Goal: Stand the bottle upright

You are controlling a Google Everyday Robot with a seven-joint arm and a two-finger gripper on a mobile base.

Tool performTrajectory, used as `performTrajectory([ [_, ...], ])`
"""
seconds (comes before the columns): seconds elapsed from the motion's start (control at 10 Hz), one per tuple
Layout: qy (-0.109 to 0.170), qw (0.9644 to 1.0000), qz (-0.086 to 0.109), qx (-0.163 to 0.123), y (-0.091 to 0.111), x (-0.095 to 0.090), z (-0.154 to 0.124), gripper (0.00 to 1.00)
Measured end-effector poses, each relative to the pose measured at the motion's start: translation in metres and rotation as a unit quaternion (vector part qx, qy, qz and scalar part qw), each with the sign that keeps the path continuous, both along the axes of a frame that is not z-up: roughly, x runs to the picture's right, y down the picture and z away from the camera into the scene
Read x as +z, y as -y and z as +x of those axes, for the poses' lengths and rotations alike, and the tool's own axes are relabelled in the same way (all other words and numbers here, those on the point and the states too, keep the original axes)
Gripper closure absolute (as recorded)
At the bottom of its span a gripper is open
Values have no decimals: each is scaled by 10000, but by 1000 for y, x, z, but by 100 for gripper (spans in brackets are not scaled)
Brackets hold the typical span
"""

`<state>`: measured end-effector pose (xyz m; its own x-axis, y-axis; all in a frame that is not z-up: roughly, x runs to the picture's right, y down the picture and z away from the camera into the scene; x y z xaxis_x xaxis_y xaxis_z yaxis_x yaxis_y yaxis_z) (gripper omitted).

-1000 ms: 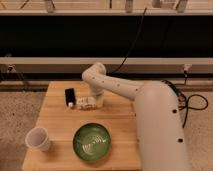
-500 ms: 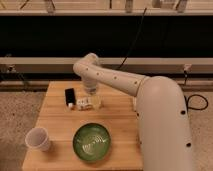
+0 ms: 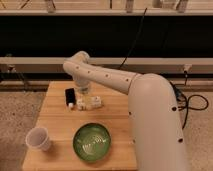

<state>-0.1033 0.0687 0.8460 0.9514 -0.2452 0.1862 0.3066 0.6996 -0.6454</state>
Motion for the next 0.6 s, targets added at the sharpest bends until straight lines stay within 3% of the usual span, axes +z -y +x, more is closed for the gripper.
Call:
performTrajectory([
  [0.4, 85, 9998, 162, 72, -29, 80, 0, 20],
  [0.6, 153, 9997, 180, 104, -34, 106, -1, 20],
])
